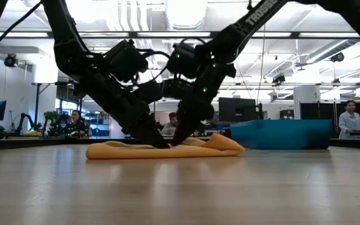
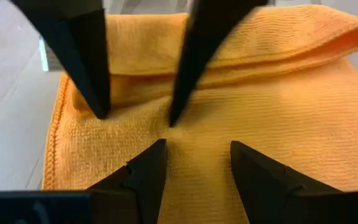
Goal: Roll microfiber towels into tight, uniform cylinder then place into a basket
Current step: Roll the orange towel
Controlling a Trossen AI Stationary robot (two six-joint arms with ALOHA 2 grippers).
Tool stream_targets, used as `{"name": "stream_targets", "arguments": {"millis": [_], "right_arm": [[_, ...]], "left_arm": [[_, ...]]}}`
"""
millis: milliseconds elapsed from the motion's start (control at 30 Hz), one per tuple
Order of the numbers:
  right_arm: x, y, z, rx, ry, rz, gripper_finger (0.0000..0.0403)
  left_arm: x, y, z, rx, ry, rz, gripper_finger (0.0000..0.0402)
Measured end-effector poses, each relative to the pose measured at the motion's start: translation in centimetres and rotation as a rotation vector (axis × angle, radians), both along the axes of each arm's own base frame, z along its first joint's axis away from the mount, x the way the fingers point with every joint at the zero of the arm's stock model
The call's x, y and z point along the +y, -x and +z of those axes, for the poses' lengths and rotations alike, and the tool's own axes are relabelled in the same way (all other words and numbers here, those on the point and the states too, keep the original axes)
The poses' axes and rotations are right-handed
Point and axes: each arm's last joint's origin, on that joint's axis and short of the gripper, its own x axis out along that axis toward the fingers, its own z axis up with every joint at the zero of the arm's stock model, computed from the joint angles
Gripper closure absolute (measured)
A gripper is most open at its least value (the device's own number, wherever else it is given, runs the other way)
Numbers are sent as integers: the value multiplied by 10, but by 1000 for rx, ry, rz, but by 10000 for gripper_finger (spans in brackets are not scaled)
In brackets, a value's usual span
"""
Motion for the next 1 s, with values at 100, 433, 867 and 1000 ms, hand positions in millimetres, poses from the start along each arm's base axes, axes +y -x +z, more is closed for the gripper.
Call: {"name": "stream_targets", "arguments": {"millis": [100,433,867,1000], "right_arm": [[-13,5,-2,32,-22,-57,232],[-32,14,-3,71,-44,-130,232],[-23,14,45,27,-16,-45,232],[-6,18,52,65,-40,1,232]], "left_arm": [[0,0,0,-1,1,-2,237],[0,0,0,-1,4,-2,237],[0,0,0,-1,-2,-8,237],[0,0,0,1,-23,-24,237]]}}
